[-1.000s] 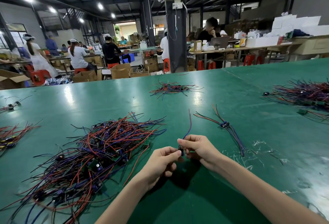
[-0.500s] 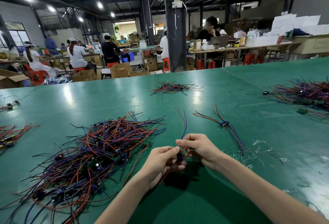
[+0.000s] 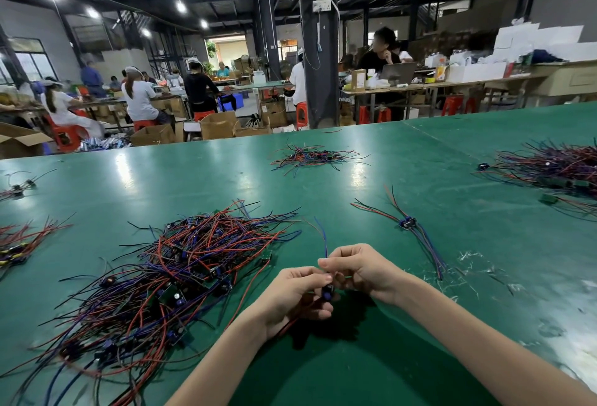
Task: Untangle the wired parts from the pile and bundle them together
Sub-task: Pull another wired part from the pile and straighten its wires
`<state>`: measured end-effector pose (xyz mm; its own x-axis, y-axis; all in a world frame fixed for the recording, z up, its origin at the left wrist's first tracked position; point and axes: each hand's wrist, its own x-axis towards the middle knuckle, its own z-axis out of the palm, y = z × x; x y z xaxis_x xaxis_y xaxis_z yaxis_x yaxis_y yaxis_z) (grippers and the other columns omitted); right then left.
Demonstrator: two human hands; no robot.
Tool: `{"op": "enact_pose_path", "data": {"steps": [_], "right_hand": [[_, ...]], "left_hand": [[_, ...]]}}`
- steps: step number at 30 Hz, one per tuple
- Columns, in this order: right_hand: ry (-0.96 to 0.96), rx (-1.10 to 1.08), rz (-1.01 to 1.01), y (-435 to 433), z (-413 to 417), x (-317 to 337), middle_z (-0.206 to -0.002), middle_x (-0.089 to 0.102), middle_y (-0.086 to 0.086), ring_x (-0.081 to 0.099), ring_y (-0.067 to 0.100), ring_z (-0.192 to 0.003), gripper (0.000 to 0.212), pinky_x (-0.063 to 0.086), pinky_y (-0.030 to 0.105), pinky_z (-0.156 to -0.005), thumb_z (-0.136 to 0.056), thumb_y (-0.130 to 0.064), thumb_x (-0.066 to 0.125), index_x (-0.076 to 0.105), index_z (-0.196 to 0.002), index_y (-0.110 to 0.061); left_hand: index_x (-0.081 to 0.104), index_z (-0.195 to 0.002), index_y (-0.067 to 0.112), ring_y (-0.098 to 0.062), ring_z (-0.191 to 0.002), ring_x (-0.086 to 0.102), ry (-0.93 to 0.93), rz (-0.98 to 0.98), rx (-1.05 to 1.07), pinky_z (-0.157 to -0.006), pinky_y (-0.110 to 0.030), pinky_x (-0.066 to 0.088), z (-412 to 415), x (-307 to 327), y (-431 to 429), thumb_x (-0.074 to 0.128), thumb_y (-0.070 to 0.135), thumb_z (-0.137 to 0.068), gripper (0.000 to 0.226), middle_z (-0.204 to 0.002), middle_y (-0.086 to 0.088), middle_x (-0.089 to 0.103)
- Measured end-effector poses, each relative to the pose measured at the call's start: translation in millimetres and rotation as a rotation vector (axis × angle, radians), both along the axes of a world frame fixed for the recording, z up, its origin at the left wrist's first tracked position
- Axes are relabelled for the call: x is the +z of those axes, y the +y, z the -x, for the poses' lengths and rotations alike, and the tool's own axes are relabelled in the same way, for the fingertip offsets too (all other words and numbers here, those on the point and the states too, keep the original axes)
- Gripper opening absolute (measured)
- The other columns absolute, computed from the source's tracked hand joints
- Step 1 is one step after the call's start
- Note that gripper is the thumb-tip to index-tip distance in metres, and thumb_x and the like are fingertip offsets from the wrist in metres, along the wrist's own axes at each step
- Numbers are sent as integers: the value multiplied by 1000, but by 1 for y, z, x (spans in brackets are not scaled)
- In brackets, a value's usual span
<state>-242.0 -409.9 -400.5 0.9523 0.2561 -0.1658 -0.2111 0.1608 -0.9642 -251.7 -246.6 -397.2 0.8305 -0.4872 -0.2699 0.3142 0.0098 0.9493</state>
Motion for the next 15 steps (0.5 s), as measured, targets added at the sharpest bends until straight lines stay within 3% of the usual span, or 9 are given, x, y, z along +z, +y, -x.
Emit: {"op": "enact_pose_path", "data": {"steps": [7,15], "right_hand": [[34,-47,-61,2,-2,0,-61,58,7,53,11,-47,19,49,20,-47,-57,-9,80,62,-61,-9],[87,-80,-95,5,-2,-1,-62,61,3,52,10,-49,15,46,20,-52,-63,-12,74,64,-73,-7]], "left_hand": [[67,-82,2,-22,-60,66,21,83,45,-58,-33,58,0,-3,-2,61,5,-87,8,-75,-17,65],[69,-61,4,-20,-56,63,-4,71,76,-60,-38,59,-5,-4,-3,64,2,-85,24,-67,-17,63]]}}
